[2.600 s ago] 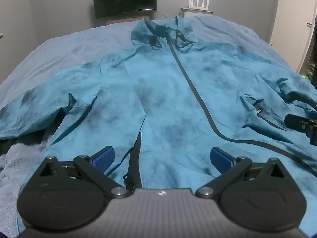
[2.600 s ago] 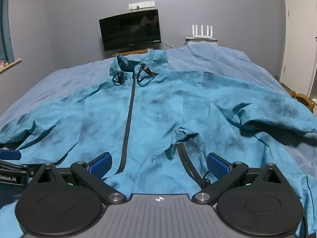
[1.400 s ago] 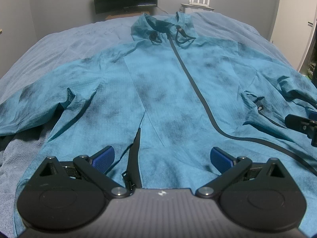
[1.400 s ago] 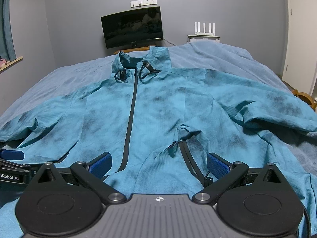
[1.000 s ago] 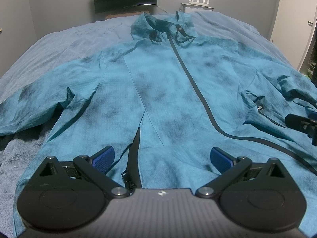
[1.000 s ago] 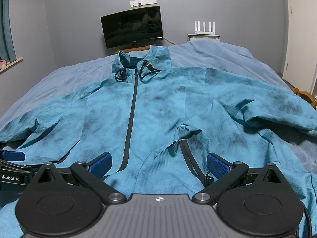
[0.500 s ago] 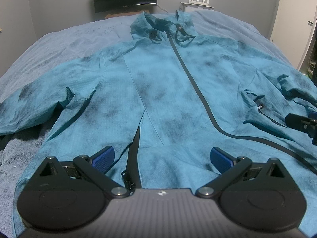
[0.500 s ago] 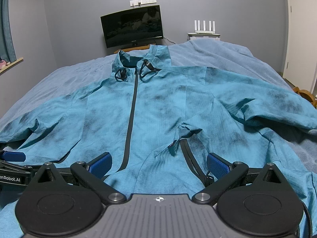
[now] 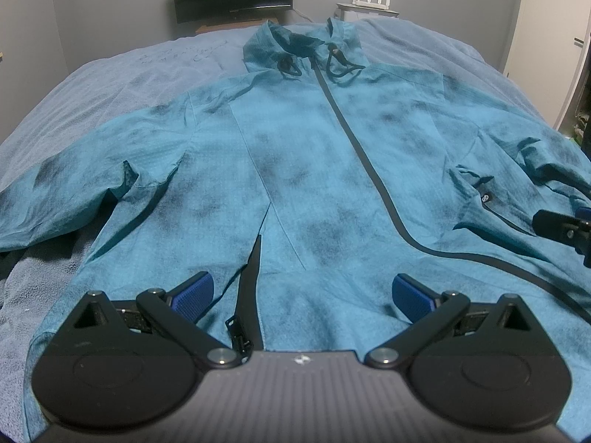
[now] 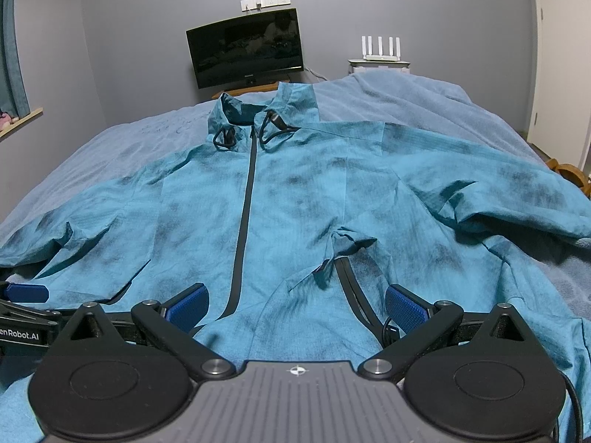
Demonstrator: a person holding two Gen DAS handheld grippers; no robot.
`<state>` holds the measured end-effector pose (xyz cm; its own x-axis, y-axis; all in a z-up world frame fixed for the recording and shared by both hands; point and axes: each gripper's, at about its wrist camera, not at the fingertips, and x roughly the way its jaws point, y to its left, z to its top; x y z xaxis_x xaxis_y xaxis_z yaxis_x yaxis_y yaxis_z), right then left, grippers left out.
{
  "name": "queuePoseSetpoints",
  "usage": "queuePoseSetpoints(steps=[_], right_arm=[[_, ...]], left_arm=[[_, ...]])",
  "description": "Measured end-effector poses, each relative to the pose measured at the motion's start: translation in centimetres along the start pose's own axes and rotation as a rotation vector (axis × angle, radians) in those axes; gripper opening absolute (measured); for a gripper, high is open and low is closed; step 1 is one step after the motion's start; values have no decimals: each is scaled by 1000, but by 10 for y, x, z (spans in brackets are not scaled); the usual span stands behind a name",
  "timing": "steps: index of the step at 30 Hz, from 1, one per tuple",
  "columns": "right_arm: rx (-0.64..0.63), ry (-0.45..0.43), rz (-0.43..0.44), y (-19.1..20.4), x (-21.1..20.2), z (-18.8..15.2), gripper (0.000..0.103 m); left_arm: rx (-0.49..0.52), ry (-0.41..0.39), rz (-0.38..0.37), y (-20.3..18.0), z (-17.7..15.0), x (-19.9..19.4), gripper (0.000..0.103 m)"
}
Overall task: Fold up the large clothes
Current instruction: 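Grasp the jacket sleeve cuff with the right gripper and lift it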
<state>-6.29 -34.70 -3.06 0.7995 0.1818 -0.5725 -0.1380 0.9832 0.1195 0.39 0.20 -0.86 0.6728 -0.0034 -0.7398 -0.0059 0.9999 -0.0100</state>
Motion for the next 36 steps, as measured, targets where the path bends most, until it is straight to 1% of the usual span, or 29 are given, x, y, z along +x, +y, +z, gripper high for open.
queuePoseSetpoints(steps=[4, 6, 8, 11, 14, 17, 19, 21, 24, 27, 29, 30, 33, 36], right_arm=[[0, 1, 0, 0, 0, 0, 103], [1, 0, -1, 0, 0, 0, 103], [13, -13, -3, -2, -4, 2, 103], [51, -85, 7, -3, -20, 8, 103], [86, -166, 10, -9, -41, 24, 103], [108, -242, -22, -20, -63, 42, 103], [115, -260, -28, -33, -71, 57, 103], [134, -264, -58, -55, -73, 73, 103], [170, -265, -180, -89, -67, 86, 103], [151, -263, -305, -127, -56, 89, 103], [190, -266, -391, -161, -47, 84, 103], [224, -250, -421, -178, -44, 81, 103], [368, -190, -455, -238, -34, 68, 103], [550, -164, -442, -288, -31, 47, 102]], left_arm=[[-1, -4, 7, 0, 1, -1, 103], [-3, -29, 23, 0, 4, -5, 103], [0, -70, 40, 0, 12, -13, 103], [2, -129, 60, 1, 37, -26, 103], [-22, -157, 61, 5, 69, -34, 103], [-32, -164, 61, 7, 93, -30, 103], [-44, -165, 76, 10, 95, -16, 103], [-58, -150, 84, 15, 90, 2, 103], [-85, -114, 82, 24, 74, 32, 103], [-28, -55, 102, 25, 57, 63, 103], [8, -18, 91, 23, 51, 75, 103], [21, -2, 73, 21, 49, 80, 103], [47, 13, 34, 16, 49, 88, 103], [64, 19, 20, 14, 49, 93, 103]])
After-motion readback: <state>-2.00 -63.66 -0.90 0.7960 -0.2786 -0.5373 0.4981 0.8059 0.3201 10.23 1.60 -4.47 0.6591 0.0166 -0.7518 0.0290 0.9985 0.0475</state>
